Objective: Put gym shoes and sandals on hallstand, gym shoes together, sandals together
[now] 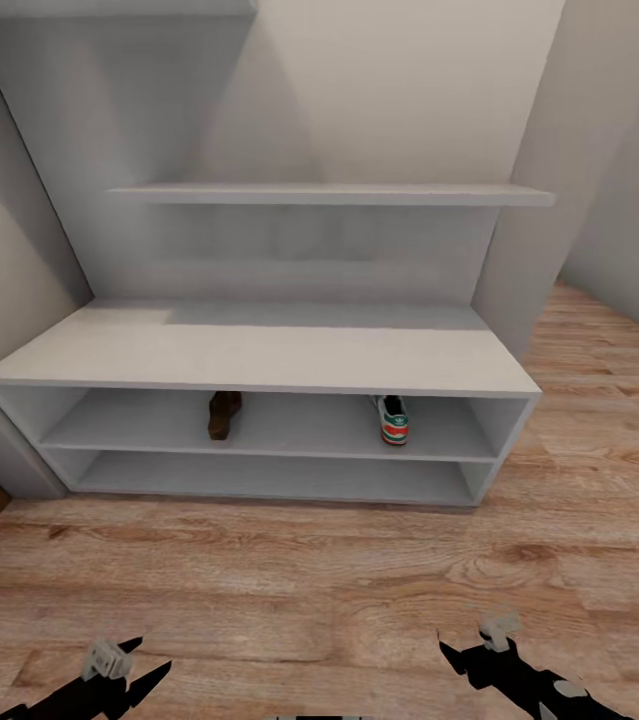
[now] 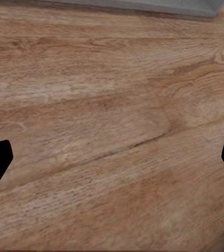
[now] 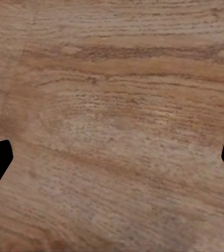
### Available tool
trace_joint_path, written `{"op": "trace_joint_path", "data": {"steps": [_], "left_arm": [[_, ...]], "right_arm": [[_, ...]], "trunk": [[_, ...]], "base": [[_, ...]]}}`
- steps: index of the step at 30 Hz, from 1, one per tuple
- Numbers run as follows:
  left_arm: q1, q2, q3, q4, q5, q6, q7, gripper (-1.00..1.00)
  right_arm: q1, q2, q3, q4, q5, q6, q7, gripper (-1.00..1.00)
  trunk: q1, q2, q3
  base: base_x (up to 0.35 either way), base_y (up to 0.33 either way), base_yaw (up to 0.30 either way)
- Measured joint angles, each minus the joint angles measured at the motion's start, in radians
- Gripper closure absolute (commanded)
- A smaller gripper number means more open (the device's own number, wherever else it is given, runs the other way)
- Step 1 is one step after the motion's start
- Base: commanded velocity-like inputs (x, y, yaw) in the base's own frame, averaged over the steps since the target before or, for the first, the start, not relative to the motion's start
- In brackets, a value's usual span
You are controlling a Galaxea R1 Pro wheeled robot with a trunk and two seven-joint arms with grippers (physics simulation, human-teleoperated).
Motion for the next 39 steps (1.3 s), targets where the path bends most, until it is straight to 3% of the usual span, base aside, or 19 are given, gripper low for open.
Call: {"op": "trace_joint_path", "data": {"steps": [8, 22, 29, 32, 36, 39], "left_arm": [[0.002, 0.0, 0.004, -0.001, 0.0, 0.0, 0.0, -1.0], [0.002, -0.001, 0.006, 0.002, 0.0, 0.001, 0.016, -1.0], [0.002, -0.005, 0.006, 0.024, 0.005, -0.003, 0.125, -1.0], [0.002, -0.019, 0.006, 0.037, 0.005, -0.005, 0.184, -1.0], [0.002, -0.043, 0.006, 0.044, 0.003, -0.006, 0.239, -1.0], [0.002, -0.064, 0.006, 0.053, 0.002, -0.011, 0.295, -1.0]], "right_arm": [[0.012, -0.021, -0.003, 0.002, -0.001, -0.014, 0.001, -1.0], [0.013, -0.026, -0.002, 0.002, -0.001, -0.014, -0.001, -1.0], [0.013, -0.026, -0.003, 0.002, -0.001, -0.015, -0.004, -1.0], [0.014, -0.026, -0.003, 0.004, -0.001, -0.015, -0.02, -1.0], [0.015, -0.025, -0.003, 0.008, -0.001, -0.016, -0.065, -1.0], [0.024, -0.022, -0.003, 0.009, -0.002, -0.025, -0.14, -1.0]], "trunk": [[-0.027, 0.049, 0.022], [-0.08, 0.147, 0.066], [-0.107, 0.196, 0.088], [-0.119, 0.217, 0.098], [-0.134, 0.245, 0.113], [-0.146, 0.266, 0.124]], "base": [[0.0, 0.0, 0.0], [0.0, 0.0, 0.0], [0.0, 0.0, -0.028], [0.0, 0.0, -0.178], [0.0, 0.0, -0.242], [0.0, 0.0, -0.268]]}}
